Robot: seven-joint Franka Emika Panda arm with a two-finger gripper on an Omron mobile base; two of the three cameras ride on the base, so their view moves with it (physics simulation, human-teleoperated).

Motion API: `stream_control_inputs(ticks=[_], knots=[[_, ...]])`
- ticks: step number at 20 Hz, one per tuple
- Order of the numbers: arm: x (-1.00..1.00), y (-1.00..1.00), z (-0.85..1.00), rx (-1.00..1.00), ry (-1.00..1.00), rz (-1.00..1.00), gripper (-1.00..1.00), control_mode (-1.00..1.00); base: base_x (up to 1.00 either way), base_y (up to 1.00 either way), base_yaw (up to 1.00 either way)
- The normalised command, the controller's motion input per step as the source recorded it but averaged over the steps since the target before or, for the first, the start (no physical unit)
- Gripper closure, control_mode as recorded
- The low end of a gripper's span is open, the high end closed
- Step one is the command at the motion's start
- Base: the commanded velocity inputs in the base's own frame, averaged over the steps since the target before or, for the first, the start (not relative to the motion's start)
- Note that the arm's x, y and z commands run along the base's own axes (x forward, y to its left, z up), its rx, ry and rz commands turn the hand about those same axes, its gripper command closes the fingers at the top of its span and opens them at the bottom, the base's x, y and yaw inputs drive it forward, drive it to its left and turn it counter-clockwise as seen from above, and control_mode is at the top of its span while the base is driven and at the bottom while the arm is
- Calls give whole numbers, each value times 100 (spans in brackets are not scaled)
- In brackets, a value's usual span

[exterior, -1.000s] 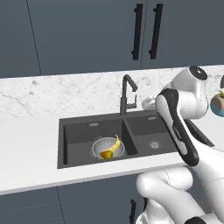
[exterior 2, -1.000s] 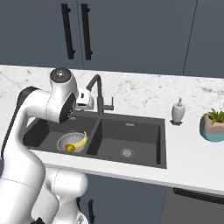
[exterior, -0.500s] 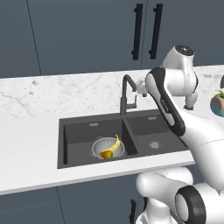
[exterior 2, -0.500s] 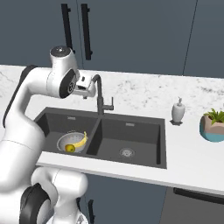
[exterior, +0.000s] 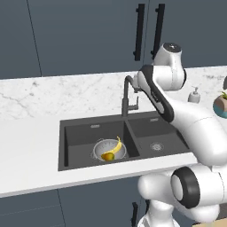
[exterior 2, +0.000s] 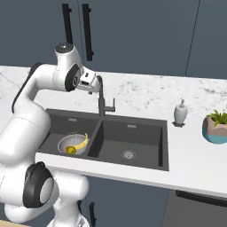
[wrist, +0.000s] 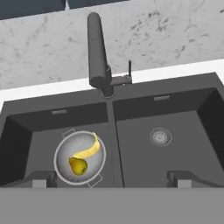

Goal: Put the colander in the sink, put the banana, pear in the colander, and turn on the sink faucet and pour water over the colander.

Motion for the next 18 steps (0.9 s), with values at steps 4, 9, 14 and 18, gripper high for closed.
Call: stream_control_inputs(ticks=[4,9,14,18], knots=[[57,0,-2,0,0,-5,-100,-100,0,0,0],[50,0,-25,-1,0,-1,-100,-100,0,0,0],[56,0,-24,-1,0,0,-100,-100,0,0,0],[49,4,-22,0,0,0,-100,-100,0,0,0]])
